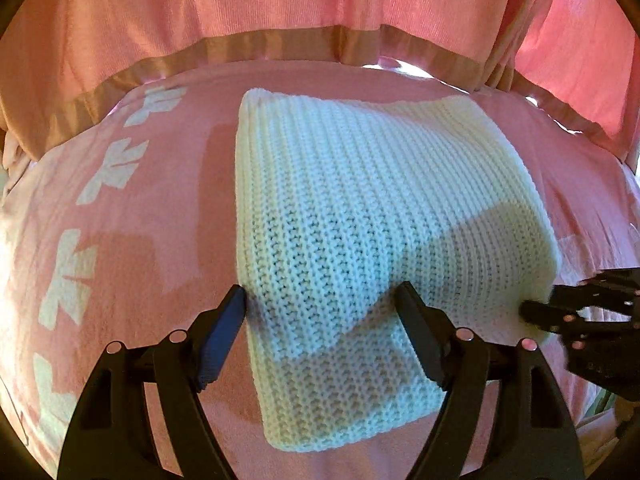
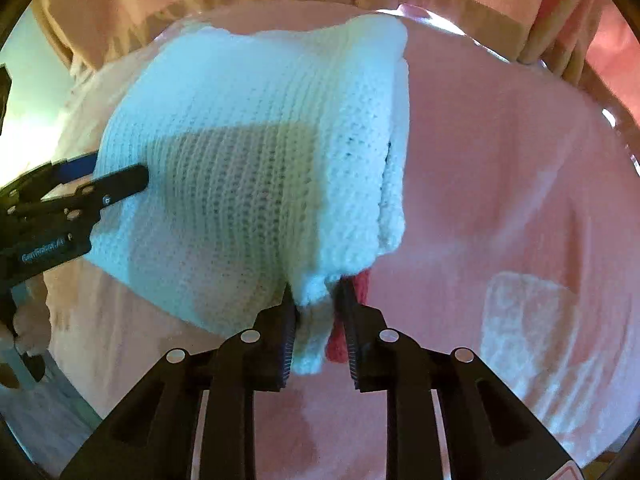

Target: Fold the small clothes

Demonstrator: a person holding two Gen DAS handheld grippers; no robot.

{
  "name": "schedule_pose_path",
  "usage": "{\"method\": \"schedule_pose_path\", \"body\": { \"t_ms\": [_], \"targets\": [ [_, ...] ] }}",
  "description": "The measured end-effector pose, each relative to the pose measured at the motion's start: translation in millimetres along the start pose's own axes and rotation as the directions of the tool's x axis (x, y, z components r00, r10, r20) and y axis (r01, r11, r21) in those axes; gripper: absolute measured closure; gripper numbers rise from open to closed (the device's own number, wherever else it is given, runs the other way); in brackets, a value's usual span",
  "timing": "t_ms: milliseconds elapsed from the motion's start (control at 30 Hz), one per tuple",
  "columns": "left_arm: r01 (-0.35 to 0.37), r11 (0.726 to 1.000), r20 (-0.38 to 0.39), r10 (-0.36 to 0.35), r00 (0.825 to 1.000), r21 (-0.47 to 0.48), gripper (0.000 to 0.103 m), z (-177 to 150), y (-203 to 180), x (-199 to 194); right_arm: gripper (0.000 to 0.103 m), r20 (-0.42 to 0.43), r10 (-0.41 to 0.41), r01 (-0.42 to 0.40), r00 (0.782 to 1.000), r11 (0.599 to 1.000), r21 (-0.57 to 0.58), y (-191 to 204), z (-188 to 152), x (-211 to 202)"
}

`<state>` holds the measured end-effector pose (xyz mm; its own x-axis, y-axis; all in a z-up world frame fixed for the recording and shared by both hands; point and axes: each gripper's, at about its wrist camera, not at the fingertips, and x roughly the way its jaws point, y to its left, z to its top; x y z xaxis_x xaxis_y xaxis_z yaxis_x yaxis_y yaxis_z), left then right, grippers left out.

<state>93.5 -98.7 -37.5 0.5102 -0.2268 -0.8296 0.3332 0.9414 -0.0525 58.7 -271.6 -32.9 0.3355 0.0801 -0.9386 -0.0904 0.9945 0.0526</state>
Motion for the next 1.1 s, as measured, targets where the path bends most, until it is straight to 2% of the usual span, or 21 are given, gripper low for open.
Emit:
{"method": "schedule_pose_path", "body": {
  "t_ms": [67, 200, 233, 333, 400, 433, 467, 500, 533, 567, 633, 667, 700, 733, 800, 833, 867, 933, 1000, 1067, 1100],
  "targets": [
    [0.011, 1.0, 0.004, -0.011, 1.0, -0.003, 0.029, -0.2, 1.7, -4.8, 0.084, 0.044, 0.037, -0.037, 0.998, 0.999, 0.012, -2.8, 2.3, -17.5],
    [0.13, 0.987, 0.029, -0.128, 0.991, -0.092, 0.021, 4.2, 16.2, -22.2, 0.063, 0.157, 0.092, -0.101, 0.983, 0.994, 0.051, -14.4, 9.6, -50.3],
    [0.144, 0.983, 0.044, -0.14, 0.989, -0.112, 0.017, 7.7, 20.5, -26.0, 0.056, 0.184, 0.091, -0.106, 0.979, 0.991, 0.076, -21.6, 17.7, -53.5],
    [0.141, 0.979, 0.074, -0.131, 0.989, -0.146, 0.014, 24.8, 32.7, -25.5, 0.047, 0.203, 0.106, -0.138, 0.974, 0.979, 0.152, -36.2, 41.1, -42.2],
    [0.15, 0.972, 0.048, -0.143, 0.989, -0.182, 0.015, 37.8, 40.5, -7.4, 0.047, 0.167, 0.133, -0.162, 0.977, 0.971, 0.174, -40.0, 56.6, -23.1],
    [0.151, 0.968, 0.019, -0.15, 0.988, -0.2, 0.023, 41.5, 43.4, 5.1, 0.063, 0.128, 0.136, -0.158, 0.982, 0.97, 0.186, -41.6, 63.1, -6.8],
    [0.158, 0.966, -0.006, -0.162, 0.987, -0.205, 0.043, 42.7, 44.5, 14.2, 0.081, 0.105, 0.15, -0.168, 0.983, 0.968, 0.185, -40.3, 63.9, 1.1],
    [0.164, 0.965, -0.03, -0.174, 0.984, -0.202, 0.045, 44.1, 44.2, 21.8, 0.085, 0.087, 0.161, -0.175, 0.983, 0.967, 0.186, -37.8, 66.8, 7.6],
    [0.158, 0.967, -0.012, -0.163, 0.986, -0.201, 0.053, 46.7, 43.0, 19.6, 0.087, 0.104, 0.151, -0.168, 0.983, 0.969, 0.181, -34.7, 69.6, 4.4],
    [0.158, 0.97, -0.001, -0.162, 0.987, -0.187, 0.061, 50.4, 41.4, 13.6, 0.088, 0.16, 0.141, -0.164, 0.977, 0.977, 0.139, -25.2, 75.6, -13.8],
    [0.175, 0.973, 0.037, -0.172, 0.984, -0.148, 0.068, 59.7, 37.8, -5.8, 0.088, 0.294, 0.178, -0.204, 0.939, 0.977, 0.063, -9.1, 82.7, -62.3],
    [0.176, 0.977, 0.082, -0.167, 0.982, -0.118, 0.073, 65.4, 37.1, -22.8, 0.088, 0.33, 0.188, -0.213, 0.925, 0.976, 0.042, -5.5, 83.4, -77.3],
    [0.168, 0.98, 0.101, -0.157, 0.982, -0.105, 0.073, 67.0, 37.2, -30.2, 0.088, 0.357, 0.189, -0.212, 0.915, 0.977, 0.027, -4.7, 84.0, -87.6],
    [0.154, 0.984, 0.117, -0.143, 0.983, -0.091, 0.073, 68.9, 38.2, -36.9, 0.088, 0.355, 0.179, -0.201, 0.918, 0.979, 0.027, -8.0, 82.9, -87.4],
    [0.119, 0.989, 0.095, -0.111, 0.989, -0.082, 0.072, 67.9, 40.5, -29.0, 0.086, 0.246, 0.132, -0.155, 0.96, 0.985, 0.076, -24.3, 83.6, -50.8],
    [0.098, 0.992, 0.063, -0.093, 0.994, -0.083, 0.072, 65.6, 41.4, -18.7, 0.085, 0.136, 0.099, -0.115, 0.986, 0.987, 0.115, -34.6, 82.4, -16.9],
    [0.088, 0.991, 0.01, -0.087, 0.996, -0.101, 0.067, 60.5, 44.0, -1.2, 0.082, 0.036, 0.067, -0.071, 0.997, 0.987, 0.141, -42.4, 77.8, 14.7],
    [0.092, 0.986, -0.007, -0.094, 0.996, -0.141, 0.067, 53.7, 46.9, 4.9, 0.08, 0.066, 0.083, -0.092, 0.994, 0.983, 0.157, -46.8, 73.2, 16.0],
    [0.086, 0.989, 0.018, -0.084, 0.996, -0.122, 0.064, 51.0, 43.1, -6.9, 0.076, 0.122, 0.071, -0.087, 0.99, 0.987, 0.133, -41.3, 72.3, -16.2],
    [0.092, 0.991, 0.054, -0.087, 0.995, -0.102, 0.049, 46.8, 36.4, -24.6, 0.076, 0.208, 0.075, -0.098, 0.975, 0.99, 0.106, -35.4, 61.6, -48.1],
    [0.098, 0.99, 0.067, -0.091, 0.994, -0.102, 0.046, 43.6, 34.1, -31.0, 0.076, 0.222, 0.085, -0.107, 0.971, 0.99, 0.09, -31.2, 56.5, -57.1]
  ]
}}
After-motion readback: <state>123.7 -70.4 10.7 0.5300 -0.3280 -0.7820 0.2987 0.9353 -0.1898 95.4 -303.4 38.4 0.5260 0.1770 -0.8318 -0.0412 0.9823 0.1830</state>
